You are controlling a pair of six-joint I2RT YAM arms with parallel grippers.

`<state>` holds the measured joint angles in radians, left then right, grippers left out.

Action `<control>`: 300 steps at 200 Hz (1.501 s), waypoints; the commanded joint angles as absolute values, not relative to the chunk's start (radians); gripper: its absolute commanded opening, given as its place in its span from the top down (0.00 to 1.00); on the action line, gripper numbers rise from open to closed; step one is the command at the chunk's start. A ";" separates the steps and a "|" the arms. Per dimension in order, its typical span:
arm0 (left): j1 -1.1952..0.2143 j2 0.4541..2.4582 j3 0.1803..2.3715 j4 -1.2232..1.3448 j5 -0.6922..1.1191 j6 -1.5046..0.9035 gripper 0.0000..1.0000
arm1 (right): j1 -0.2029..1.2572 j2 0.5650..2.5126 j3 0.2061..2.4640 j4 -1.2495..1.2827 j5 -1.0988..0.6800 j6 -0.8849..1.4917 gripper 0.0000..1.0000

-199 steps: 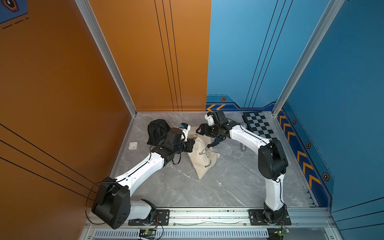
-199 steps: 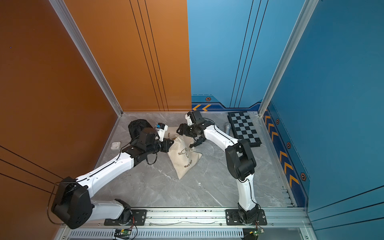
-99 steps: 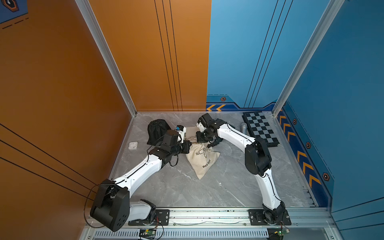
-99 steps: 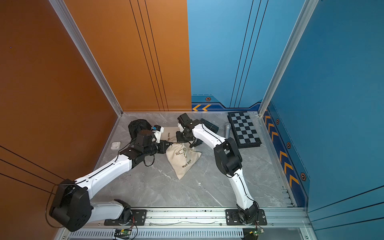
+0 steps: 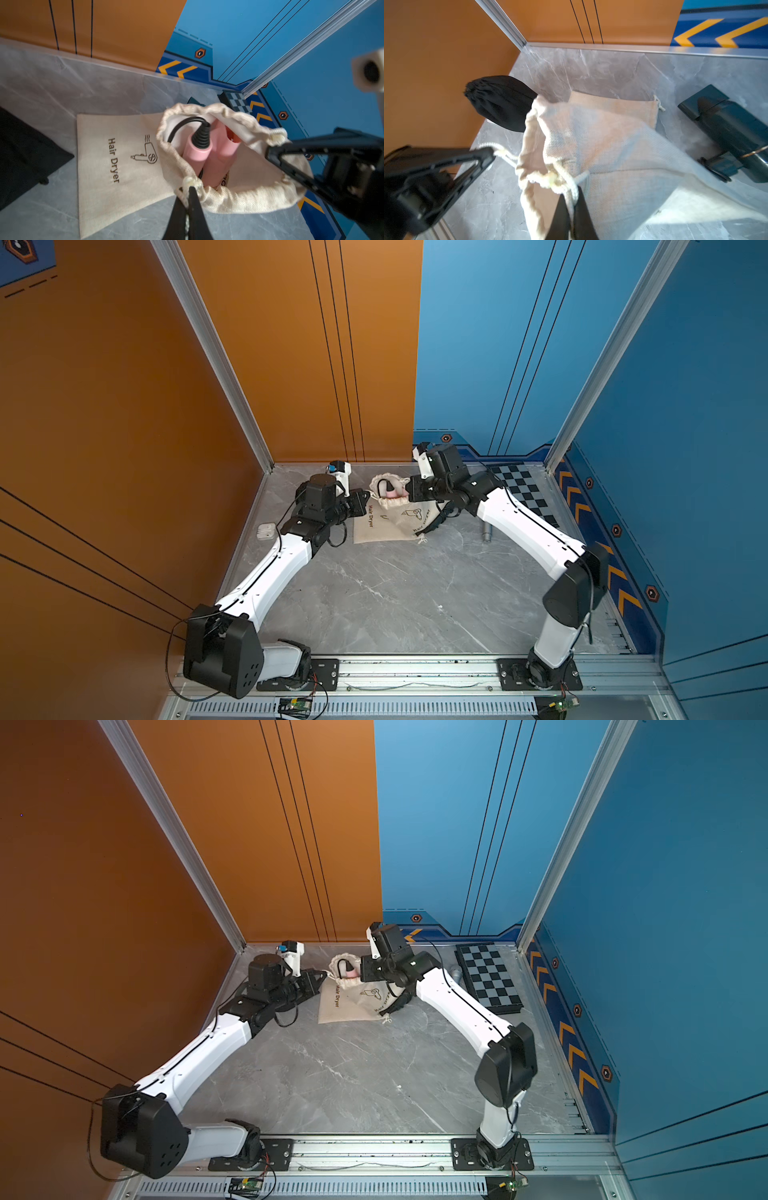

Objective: Pack away hair dryers
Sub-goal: Adjust the drawstring bag at the center of the board, then pull the drawstrings on both sides of the drawstring bag.

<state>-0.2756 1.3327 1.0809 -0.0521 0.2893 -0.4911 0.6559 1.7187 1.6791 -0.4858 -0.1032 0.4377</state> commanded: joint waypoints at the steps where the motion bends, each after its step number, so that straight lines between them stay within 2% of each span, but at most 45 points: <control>1: -0.261 1.359 1.137 -0.050 0.313 -0.502 1.00 | 0.725 1.585 1.427 -0.260 0.050 0.509 1.00; 32: -0.268 1.395 1.103 0.029 0.331 -0.538 1.00 | 0.869 1.395 0.850 0.272 0.262 0.458 1.00; 69: -0.318 1.392 1.037 0.075 0.331 -0.550 1.00 | 0.863 1.382 0.632 0.438 0.211 0.480 1.00; 109: -0.354 1.357 0.949 0.081 0.307 -0.558 1.00 | 0.843 1.387 0.641 0.432 0.174 0.475 1.00; 131: -0.364 1.347 0.921 0.093 0.296 -0.563 1.00 | 0.820 1.397 0.675 0.388 0.161 0.497 0.94; 156: -0.364 1.373 0.928 0.093 0.300 -0.571 1.00 | 0.795 1.413 0.748 0.276 0.122 0.539 0.78; 184: -0.375 1.438 0.974 0.099 0.313 -0.568 1.00 | 0.793 1.399 0.800 0.174 0.107 0.597 0.48; 209: -0.390 1.488 1.004 0.102 0.324 -0.553 1.00 | 0.767 1.343 0.819 0.062 0.191 0.647 0.29; 245: -0.403 1.517 1.007 0.102 0.343 -0.522 1.00 | 0.607 1.397 0.923 -0.040 0.000 0.701 0.32; 268: -0.399 1.534 1.002 0.101 0.335 -0.524 1.00 | 0.560 1.501 1.017 -0.104 -0.112 0.683 0.33; 300: -0.396 1.572 1.024 0.085 0.312 -0.530 1.00 | 0.509 1.604 1.034 -0.052 -0.244 0.716 0.39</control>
<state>-0.3958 1.5372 0.9813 0.0788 0.3218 -0.5457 0.5350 1.5414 1.0260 -0.0120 -0.0975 0.6788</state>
